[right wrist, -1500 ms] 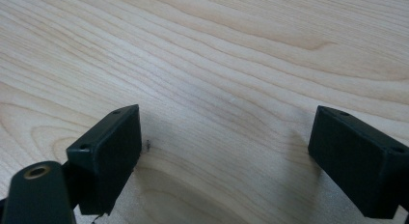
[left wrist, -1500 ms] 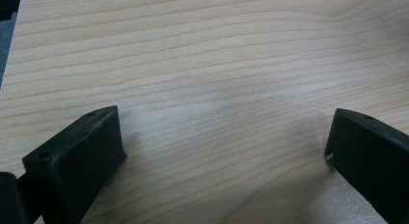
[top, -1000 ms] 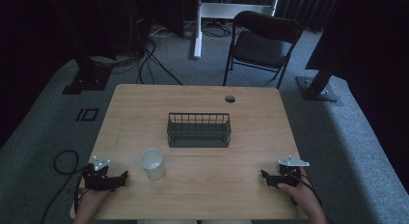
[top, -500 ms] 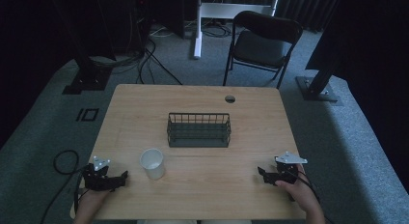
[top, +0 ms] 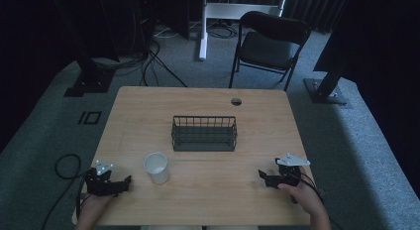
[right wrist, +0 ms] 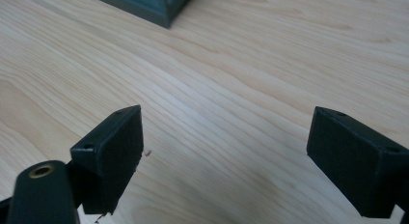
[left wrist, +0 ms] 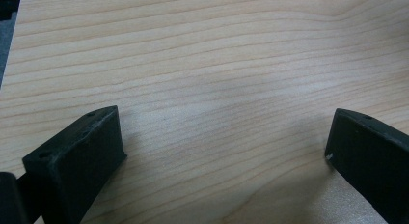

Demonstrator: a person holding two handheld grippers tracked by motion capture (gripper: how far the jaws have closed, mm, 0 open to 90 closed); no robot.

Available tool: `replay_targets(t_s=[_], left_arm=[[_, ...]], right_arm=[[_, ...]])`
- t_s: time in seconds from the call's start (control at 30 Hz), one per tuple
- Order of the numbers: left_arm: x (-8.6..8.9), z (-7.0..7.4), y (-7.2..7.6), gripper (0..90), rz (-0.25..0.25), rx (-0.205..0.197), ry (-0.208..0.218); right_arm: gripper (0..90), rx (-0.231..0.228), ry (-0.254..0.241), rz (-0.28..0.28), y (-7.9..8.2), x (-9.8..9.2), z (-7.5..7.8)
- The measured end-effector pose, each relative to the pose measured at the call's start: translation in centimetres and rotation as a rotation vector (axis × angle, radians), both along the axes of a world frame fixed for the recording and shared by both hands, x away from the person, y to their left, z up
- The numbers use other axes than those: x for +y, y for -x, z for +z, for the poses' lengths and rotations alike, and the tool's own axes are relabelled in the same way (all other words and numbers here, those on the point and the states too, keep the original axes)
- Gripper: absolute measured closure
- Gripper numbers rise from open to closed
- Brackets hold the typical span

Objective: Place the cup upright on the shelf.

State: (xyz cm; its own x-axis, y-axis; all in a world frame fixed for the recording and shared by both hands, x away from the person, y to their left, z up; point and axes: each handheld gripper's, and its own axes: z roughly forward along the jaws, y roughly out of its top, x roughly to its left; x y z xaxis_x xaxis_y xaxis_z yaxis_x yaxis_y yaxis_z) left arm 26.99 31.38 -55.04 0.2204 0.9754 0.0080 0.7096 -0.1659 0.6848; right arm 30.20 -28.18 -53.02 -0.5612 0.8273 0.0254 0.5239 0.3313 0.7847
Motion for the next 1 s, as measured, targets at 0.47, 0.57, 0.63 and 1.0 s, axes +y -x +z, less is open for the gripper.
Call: replay_targets(t_s=[0.47,0.57,0.63,1.0], left_arm=[[0.0,0.0,0.0,0.1,0.000,0.000,0.000],[0.0,0.0,0.0,0.1,0.000,0.000,0.000],[0.0,0.0,0.0,0.1,0.000,0.000,0.000],[0.0,0.0,0.0,0.1,-0.002,0.000,0.000]], right_arm=[[12.8,-0.025,-0.032,0.086,-0.9,2.6,1.1],[12.8,-0.028,-0.040,0.103,-1.0,3.1,1.1],[12.9,-0.029,-0.045,0.111,-1.0,3.5,1.0],[12.9,-0.034,-0.059,0.170,-1.2,5.7,1.1]])
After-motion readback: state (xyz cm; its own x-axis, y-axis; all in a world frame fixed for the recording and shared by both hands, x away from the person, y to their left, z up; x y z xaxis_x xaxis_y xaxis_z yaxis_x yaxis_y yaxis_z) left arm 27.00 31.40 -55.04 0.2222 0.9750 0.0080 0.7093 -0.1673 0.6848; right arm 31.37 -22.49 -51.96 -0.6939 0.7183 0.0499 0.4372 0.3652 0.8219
